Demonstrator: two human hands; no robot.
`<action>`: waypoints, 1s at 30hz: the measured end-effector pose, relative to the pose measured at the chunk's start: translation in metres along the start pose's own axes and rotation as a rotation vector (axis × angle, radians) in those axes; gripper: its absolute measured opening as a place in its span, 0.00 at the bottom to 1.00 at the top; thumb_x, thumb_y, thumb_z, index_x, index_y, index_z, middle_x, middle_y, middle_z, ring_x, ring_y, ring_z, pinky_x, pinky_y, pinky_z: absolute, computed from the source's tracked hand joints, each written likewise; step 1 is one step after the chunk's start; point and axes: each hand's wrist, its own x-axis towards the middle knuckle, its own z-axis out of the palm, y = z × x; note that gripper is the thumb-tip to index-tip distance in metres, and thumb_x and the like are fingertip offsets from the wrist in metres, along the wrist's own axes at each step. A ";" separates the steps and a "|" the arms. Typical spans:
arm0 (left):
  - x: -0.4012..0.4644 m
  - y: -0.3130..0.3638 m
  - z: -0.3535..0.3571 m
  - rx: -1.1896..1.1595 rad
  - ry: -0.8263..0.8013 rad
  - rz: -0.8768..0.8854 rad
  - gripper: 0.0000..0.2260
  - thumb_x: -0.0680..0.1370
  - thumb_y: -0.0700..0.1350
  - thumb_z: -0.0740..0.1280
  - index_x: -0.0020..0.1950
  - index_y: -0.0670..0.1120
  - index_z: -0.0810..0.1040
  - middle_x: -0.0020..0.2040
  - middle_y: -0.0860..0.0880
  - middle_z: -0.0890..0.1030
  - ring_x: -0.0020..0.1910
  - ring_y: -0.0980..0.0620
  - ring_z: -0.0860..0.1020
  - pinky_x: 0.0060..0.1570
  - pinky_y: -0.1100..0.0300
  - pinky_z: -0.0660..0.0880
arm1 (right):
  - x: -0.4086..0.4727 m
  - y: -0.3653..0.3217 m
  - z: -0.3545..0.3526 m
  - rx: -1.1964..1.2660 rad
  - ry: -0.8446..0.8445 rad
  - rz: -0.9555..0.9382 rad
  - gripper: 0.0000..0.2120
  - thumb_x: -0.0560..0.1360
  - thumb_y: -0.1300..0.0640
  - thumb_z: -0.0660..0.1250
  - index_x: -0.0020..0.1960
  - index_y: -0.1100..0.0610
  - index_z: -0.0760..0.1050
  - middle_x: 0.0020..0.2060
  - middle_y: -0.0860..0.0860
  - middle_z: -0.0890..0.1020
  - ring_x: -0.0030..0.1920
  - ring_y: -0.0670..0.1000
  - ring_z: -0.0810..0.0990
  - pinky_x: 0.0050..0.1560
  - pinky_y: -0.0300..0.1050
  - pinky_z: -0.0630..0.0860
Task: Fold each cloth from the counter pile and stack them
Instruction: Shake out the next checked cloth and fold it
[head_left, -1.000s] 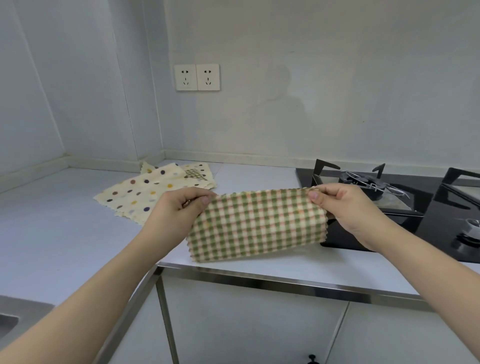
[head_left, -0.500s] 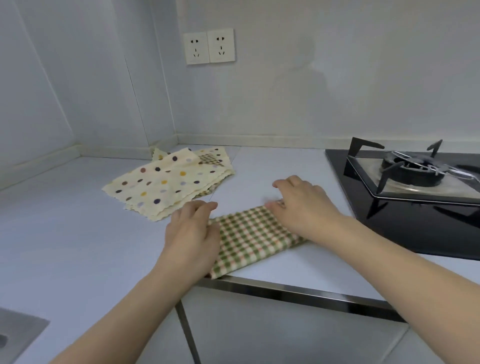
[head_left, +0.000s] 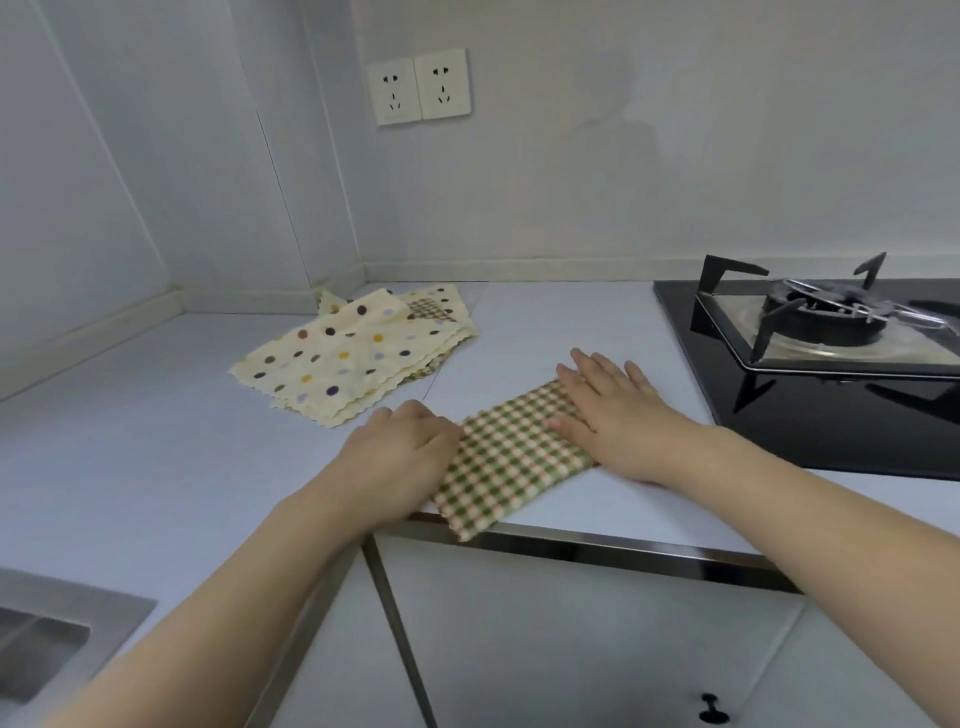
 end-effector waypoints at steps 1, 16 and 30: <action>0.001 -0.005 -0.005 -0.101 0.033 -0.077 0.17 0.80 0.42 0.52 0.59 0.49 0.80 0.59 0.50 0.76 0.61 0.47 0.71 0.60 0.50 0.69 | -0.012 -0.013 -0.002 0.033 0.129 -0.022 0.28 0.81 0.47 0.52 0.78 0.54 0.49 0.78 0.52 0.49 0.77 0.52 0.46 0.76 0.50 0.42; -0.017 0.005 -0.043 -0.037 -0.602 -0.156 0.28 0.71 0.41 0.70 0.63 0.62 0.62 0.58 0.55 0.62 0.56 0.54 0.66 0.53 0.57 0.72 | -0.103 -0.079 0.026 -0.035 0.372 -0.330 0.23 0.62 0.44 0.75 0.48 0.52 0.68 0.45 0.47 0.72 0.43 0.50 0.71 0.42 0.44 0.73; -0.009 0.007 -0.038 -0.682 -0.253 -0.178 0.08 0.78 0.48 0.68 0.52 0.45 0.81 0.53 0.51 0.82 0.54 0.54 0.78 0.58 0.59 0.69 | -0.089 -0.054 -0.012 0.579 0.333 -0.130 0.15 0.81 0.48 0.56 0.37 0.52 0.66 0.30 0.46 0.70 0.31 0.47 0.69 0.34 0.49 0.67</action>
